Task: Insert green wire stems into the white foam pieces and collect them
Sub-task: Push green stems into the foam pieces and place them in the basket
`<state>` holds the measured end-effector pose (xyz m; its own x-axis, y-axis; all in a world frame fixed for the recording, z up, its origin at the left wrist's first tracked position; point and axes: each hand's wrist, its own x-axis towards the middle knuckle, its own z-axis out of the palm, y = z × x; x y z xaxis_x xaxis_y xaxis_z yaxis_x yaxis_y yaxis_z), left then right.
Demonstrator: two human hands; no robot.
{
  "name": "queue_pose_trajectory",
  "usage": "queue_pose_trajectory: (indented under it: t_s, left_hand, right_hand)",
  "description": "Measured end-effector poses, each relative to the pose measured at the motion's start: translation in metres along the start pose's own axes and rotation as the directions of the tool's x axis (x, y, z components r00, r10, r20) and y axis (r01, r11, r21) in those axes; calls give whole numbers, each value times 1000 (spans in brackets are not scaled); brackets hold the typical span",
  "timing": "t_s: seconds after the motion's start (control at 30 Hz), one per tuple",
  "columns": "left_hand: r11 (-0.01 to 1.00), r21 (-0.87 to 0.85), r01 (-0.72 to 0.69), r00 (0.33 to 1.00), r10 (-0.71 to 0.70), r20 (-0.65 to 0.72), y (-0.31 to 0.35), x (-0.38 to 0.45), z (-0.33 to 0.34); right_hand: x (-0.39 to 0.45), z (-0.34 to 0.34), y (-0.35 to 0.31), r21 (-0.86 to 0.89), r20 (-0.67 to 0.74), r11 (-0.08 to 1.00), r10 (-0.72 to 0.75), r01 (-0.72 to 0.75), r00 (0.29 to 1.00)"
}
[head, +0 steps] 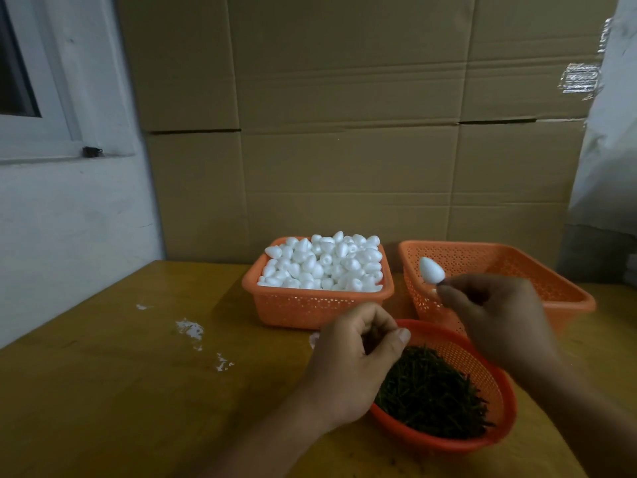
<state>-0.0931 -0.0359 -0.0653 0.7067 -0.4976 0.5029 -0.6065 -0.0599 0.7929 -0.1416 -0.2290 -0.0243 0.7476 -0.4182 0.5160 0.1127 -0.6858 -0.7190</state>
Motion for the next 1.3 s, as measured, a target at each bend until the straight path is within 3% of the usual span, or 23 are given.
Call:
queue_pose_trajectory:
  t_s: [0.1, 0.23, 0.37, 0.53, 0.73, 0.87, 0.97, 1.1, 1.3]
  left_hand:
    - [1000, 15, -17, 999, 16, 31, 1, -2, 1]
    - [997, 66, -47, 997, 43, 64, 5, -4, 1]
    - [990, 120, -67, 996, 60, 65, 7, -5, 0]
    - [981, 180, -77, 996, 67, 62, 8, -5, -1]
    - [974, 205, -94, 993, 78, 84, 6, -5, -1]
    - [976, 202, -78, 994, 62, 86, 4, -6, 0]
    - [985, 169, -39, 997, 28, 72, 2, -5, 0]
    - [992, 125, -13, 999, 8, 39, -1, -3, 0]
    - [986, 165, -22, 998, 32, -59, -5, 6, -10]
  right_hand:
    - [38, -7, 24, -296, -36, 954, 37, -46, 999]
    - [80, -12, 51, -579, 23, 807, 162, -119, 987]
    - [107, -14, 74, -675, 45, 714, 291, -186, 956]
    - [119, -16, 82, -747, 142, 658, 296, -94, 945]
    - [118, -19, 77, -769, 191, 638, 291, -41, 937]
    - [108, -19, 67, -747, 140, 659, 282, -85, 949]
    - [88, -18, 54, -614, 79, 777, 232, -136, 969]
    - [46, -16, 32, -406, 43, 913, 56, -34, 998]
    - [-20, -4, 5, -229, 105, 967, -88, 111, 991]
